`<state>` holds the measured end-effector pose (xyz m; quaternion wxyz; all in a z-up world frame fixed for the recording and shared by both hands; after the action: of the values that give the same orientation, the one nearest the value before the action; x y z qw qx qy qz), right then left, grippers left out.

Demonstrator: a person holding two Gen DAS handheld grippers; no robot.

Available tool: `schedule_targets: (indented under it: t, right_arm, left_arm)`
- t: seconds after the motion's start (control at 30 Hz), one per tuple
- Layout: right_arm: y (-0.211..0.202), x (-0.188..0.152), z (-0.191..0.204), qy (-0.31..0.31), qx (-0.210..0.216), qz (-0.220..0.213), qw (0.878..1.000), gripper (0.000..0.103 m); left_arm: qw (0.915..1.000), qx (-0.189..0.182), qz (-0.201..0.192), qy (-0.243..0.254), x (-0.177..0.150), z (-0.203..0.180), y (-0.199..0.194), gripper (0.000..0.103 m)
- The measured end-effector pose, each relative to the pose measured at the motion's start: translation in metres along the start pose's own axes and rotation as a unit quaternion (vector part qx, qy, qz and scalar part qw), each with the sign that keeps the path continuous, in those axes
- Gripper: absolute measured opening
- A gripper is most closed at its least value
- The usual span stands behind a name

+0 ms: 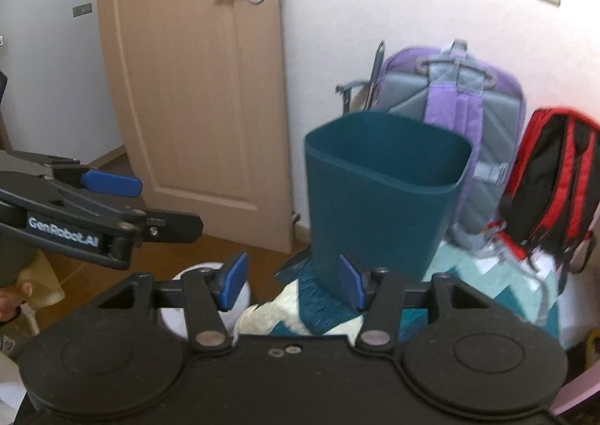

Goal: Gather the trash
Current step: 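Grasp the clear plastic tray with the left tool while the right tool grasps white tissue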

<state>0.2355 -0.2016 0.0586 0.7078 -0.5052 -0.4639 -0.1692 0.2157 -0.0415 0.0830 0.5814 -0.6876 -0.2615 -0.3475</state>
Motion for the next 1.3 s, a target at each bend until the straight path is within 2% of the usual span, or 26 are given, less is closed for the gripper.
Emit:
schedule_targets:
  t: [0.1, 0.23, 0.53, 0.73, 0.87, 1.0, 1.13, 1.23, 1.3]
  right_arm:
    - [0.014, -0.021, 0.008, -0.006, 0.01, 0.011, 1.0, 0.053]
    - [0.046, -0.055, 0.017, -0.015, 0.021, 0.038, 0.999, 0.053]
    - [0.132, -0.134, 0.019, -0.001, 0.032, 0.115, 0.993, 0.053]
    - [0.189, -0.2, 0.017, 0.013, 0.026, 0.181, 0.983, 0.053]
    - [0.227, -0.248, 0.01, 0.023, 0.019, 0.247, 0.969, 0.053]
    - [0.257, -0.29, 0.003, 0.022, 0.014, 0.296, 0.955, 0.053]
    - [0.282, -0.326, -0.006, 0.029, 0.011, 0.336, 0.941, 0.053]
    - [0.296, -0.355, -0.007, 0.026, 0.022, 0.371, 0.928, 0.053]
    - [0.303, -0.376, 0.0, 0.006, 0.03, 0.395, 0.918, 0.053]
  left_arm:
    - [0.9995, -0.023, 0.009, -0.02, -0.023, 0.013, 0.01, 0.099]
    - [0.9982, -0.032, 0.036, -0.035, -0.058, 0.03, 0.037, 0.099]
    - [0.9907, -0.008, 0.128, -0.045, -0.13, 0.087, 0.125, 0.099]
    - [0.9809, 0.001, 0.191, -0.037, -0.177, 0.115, 0.192, 0.099]
    - [0.9705, -0.004, 0.241, 0.002, -0.211, 0.119, 0.236, 0.099]
    - [0.9559, -0.033, 0.286, 0.06, -0.248, 0.115, 0.273, 0.099]
    - [0.9378, -0.068, 0.327, 0.093, -0.289, 0.114, 0.304, 0.099]
    - [0.9202, -0.087, 0.364, 0.115, -0.324, 0.112, 0.324, 0.099]
    - [0.9052, -0.105, 0.388, 0.138, -0.349, 0.107, 0.334, 0.099]
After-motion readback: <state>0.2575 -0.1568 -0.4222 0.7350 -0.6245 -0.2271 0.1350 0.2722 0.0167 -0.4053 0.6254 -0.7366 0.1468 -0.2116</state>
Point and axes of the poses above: each gripper's, at about its wrist camera, not at the fingertips, and y roughly the way its jaws point, z to its left, x to its top, the point moved 3 cm from there along y, roughly the way its jaws point, and after that the axes turned 4 degrees about -x, right-handed, at the moved point
